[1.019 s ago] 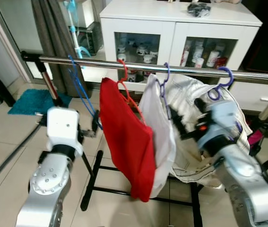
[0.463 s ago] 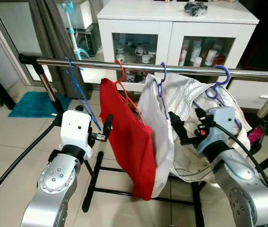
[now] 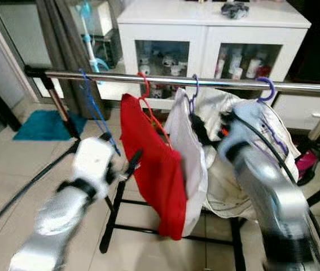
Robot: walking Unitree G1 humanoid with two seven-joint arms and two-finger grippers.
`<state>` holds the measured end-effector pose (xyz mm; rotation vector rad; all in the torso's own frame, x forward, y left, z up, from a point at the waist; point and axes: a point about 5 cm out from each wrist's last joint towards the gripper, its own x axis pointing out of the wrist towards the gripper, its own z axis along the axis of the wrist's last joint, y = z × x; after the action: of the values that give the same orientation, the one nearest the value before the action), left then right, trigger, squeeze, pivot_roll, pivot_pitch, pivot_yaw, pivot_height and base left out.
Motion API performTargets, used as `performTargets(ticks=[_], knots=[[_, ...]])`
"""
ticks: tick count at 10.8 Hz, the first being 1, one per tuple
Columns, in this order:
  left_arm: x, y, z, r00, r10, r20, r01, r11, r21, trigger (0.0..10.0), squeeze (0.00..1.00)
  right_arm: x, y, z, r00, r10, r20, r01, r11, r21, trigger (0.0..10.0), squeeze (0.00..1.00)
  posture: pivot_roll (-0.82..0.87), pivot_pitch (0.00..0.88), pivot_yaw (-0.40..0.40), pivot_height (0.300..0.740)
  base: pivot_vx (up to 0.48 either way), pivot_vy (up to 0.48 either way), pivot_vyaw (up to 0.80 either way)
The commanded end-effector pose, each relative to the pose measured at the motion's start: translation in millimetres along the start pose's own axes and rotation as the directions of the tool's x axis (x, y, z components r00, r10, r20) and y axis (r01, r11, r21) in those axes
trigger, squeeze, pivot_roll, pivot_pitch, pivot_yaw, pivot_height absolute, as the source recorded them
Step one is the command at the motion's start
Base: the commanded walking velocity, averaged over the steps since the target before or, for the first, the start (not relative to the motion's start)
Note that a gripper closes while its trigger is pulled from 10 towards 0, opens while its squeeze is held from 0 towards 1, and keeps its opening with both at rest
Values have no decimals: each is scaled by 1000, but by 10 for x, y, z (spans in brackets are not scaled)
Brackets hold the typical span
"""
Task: Hang hanger
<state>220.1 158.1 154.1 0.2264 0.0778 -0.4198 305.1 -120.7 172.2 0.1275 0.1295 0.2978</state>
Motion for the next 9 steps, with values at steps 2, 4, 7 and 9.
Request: performTargets(ticks=[2,4,7,9], knots=[[-165,-3,31,991,-130,-19,131,988,88,10000,498,188,-47,59,998,-32,-55,30,999,-27,10000,0,-29,0,38,740,0,0,0],[-272,-55,-38,980,-186,-66,192,977,91,10000,502,347,-95,190,995,-26,-99,21,998,-58,10000,0,-26,0,26,740,0,0,0],[-279,-89,-49,974,-214,-72,220,971,91,10000,506,472,-91,238,987,5,-158,-17,997,-71,10000,0,-29,0,27,740,0,0,0],[-252,-91,-35,972,-224,-68,230,968,98,10000,506,520,-111,205,979,16,-205,-28,998,-52,3294,0,-31,0,28,740,0,0,0]])
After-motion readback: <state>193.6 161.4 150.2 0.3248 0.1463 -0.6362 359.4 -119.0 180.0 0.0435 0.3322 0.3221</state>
